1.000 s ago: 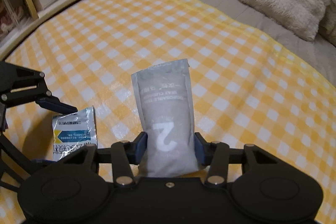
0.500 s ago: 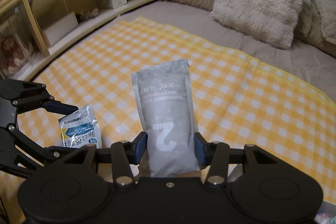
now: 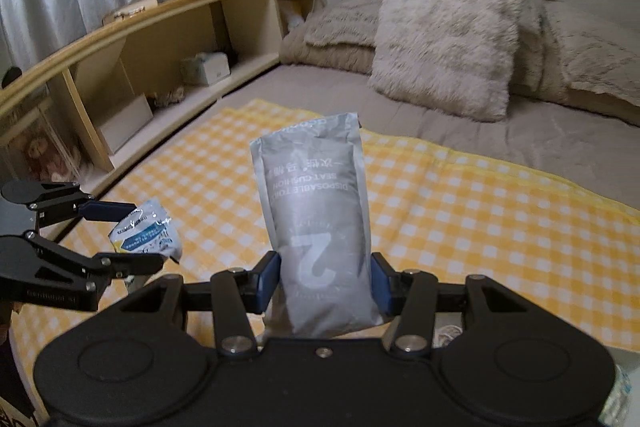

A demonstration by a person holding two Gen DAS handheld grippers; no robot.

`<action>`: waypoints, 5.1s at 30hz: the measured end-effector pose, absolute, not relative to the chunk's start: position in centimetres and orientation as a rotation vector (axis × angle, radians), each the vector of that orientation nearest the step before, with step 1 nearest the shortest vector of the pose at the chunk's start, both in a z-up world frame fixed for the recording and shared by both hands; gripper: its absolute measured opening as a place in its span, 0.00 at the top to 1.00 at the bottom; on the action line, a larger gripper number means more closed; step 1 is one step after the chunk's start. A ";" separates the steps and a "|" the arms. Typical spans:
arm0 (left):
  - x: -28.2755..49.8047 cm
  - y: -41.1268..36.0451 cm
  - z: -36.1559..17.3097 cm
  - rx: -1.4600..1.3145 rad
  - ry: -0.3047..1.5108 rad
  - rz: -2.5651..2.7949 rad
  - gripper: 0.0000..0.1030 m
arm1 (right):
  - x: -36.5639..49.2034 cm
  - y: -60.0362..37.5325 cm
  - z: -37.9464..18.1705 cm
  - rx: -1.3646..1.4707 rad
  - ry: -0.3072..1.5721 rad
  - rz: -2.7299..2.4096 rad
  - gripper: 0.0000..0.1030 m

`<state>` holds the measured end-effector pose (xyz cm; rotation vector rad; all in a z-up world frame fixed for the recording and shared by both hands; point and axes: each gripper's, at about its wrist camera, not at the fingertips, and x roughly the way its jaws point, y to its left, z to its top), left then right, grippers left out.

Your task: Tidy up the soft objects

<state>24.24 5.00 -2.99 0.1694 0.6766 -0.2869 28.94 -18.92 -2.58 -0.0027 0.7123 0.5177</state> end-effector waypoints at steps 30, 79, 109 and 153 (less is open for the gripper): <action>20.9 -5.4 -2.2 -0.076 0.671 -0.436 0.34 | 18.2 -35.1 -0.6 0.117 0.661 0.197 0.51; 28.2 -16.6 -15.4 -0.211 1.060 -0.385 0.13 | 18.6 -39.1 -14.1 0.103 1.138 0.059 0.30; 22.4 -12.8 -7.2 -0.102 0.882 -0.404 0.00 | 13.9 -39.7 -6.0 0.211 0.854 0.008 0.06; 4.1 -6.9 -1.2 0.116 0.455 -0.221 0.00 | 0.8 -30.7 -0.8 0.083 0.473 -0.008 0.00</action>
